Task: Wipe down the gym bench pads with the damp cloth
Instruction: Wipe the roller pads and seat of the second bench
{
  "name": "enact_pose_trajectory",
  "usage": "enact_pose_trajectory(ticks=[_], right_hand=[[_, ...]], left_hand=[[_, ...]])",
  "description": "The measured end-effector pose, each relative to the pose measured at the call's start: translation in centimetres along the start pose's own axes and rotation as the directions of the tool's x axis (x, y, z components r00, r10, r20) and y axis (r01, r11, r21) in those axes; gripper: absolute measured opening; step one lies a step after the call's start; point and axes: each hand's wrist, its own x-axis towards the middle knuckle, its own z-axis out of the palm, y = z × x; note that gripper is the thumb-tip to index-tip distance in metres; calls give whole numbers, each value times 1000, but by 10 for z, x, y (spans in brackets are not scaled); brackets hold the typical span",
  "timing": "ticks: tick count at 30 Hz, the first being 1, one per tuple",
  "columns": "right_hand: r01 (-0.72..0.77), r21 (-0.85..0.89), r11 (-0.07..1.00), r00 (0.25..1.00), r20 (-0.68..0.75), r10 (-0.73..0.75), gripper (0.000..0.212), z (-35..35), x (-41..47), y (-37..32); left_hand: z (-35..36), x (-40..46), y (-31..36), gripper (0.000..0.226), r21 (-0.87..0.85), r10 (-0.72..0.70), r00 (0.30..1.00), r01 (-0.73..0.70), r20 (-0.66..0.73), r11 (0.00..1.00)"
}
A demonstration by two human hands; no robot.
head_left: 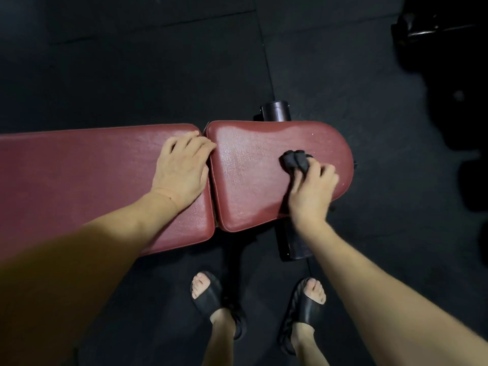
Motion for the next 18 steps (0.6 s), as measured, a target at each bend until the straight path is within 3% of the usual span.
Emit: enact_pose_trajectory(ticks=[2,4,7,9,11,14,16,18], right_hand=[[54,8,999,998,18,-54,33,7,-10,-30],[252,70,965,961,100,-259,30,12,-11,-45],[396,89,914,902,152,-405,27,10,20,-25],[323,30,946,940,110,-324,26,8,50,-1],[148,-32,988,988,51,-146,25,6,75,19],[-41,-61,997,999,-1,41,23,10,84,9],[-5,23,1000,1000,22,4,22,19,84,-19],[158,102,982,985,58,-165,22,32,84,-50]], left_hand=[[3,5,19,46,-73,-12,1000,10,-23,997],[9,13,37,47,-134,-38,999,32,-37,990],[18,28,49,46,-148,-66,998,64,-11,987],[22,38,52,43,-122,-91,996,91,1,988],[27,47,59,42,-143,-122,992,116,-33,983],[36,53,74,42,-190,-228,971,212,-66,959],[40,53,78,38,-169,-263,963,250,-58,953],[42,53,78,37,-135,-243,969,235,-40,962]])
